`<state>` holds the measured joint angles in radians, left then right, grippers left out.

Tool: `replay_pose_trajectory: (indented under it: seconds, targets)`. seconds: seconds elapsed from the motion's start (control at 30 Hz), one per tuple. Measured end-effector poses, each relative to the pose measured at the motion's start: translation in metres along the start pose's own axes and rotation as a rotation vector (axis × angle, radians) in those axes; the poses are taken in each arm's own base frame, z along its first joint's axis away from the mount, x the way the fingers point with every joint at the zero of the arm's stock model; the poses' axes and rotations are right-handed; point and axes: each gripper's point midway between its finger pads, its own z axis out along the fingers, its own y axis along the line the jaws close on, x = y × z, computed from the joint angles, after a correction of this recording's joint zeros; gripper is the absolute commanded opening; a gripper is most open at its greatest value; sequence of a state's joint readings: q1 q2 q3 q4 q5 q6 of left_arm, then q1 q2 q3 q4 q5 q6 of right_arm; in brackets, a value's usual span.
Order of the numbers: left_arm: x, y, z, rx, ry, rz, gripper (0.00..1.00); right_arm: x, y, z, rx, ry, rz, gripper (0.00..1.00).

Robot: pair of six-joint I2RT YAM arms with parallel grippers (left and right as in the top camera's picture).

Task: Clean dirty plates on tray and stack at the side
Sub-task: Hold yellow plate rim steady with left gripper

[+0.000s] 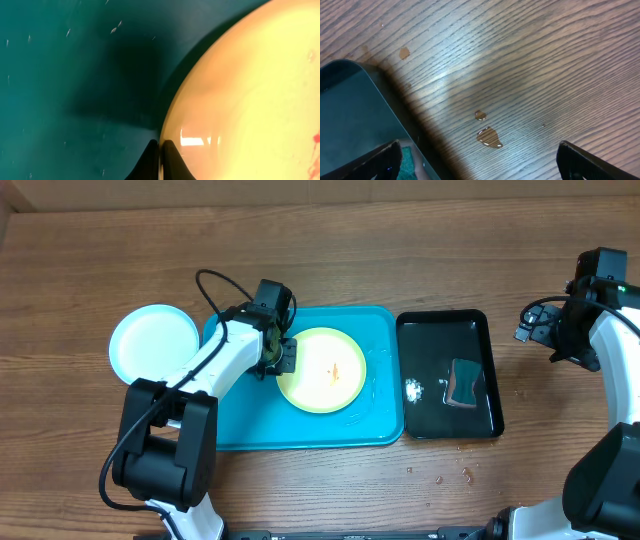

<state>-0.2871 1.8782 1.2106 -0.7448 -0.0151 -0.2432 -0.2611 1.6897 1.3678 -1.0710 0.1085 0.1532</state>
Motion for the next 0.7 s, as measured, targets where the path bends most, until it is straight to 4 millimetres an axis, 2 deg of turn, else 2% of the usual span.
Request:
replay_pose_trajectory:
  seconds: [0.13, 0.23, 0.47, 0.57, 0.63, 0.7]
  targets:
    - [0.01, 0.009, 0.0, -0.012, 0.045, -0.141, 0.04, 0.0, 0.0, 0.0, 0.0, -0.001, 0.0, 1.0]
    - [0.011, 0.008, 0.0, -0.002, 0.054, -0.19, 0.04, 0.0, 0.0, 0.0, 0.0, 0.0, 0.0, 1.0]
    - [0.014, 0.006, -0.001, 0.005, 0.067, -0.223, 0.04, 0.0, 0.0, 0.0, 0.0, -0.001, 0.0, 1.0]
    - [0.014, 0.006, -0.001, 0.005, 0.068, -0.223, 0.04, -0.01, 0.002, 0.0, -0.01, -0.041, 0.004, 1.0]
    - [0.014, 0.006, -0.001, 0.005, 0.068, -0.223, 0.04, -0.02, 0.007, -0.001, -0.035, -0.081, 0.009, 1.0]
    - [0.014, 0.006, -0.001, 0.005, 0.068, -0.223, 0.04, -0.016, 0.017, -0.001, -0.09, -0.061, 0.011, 1.0]
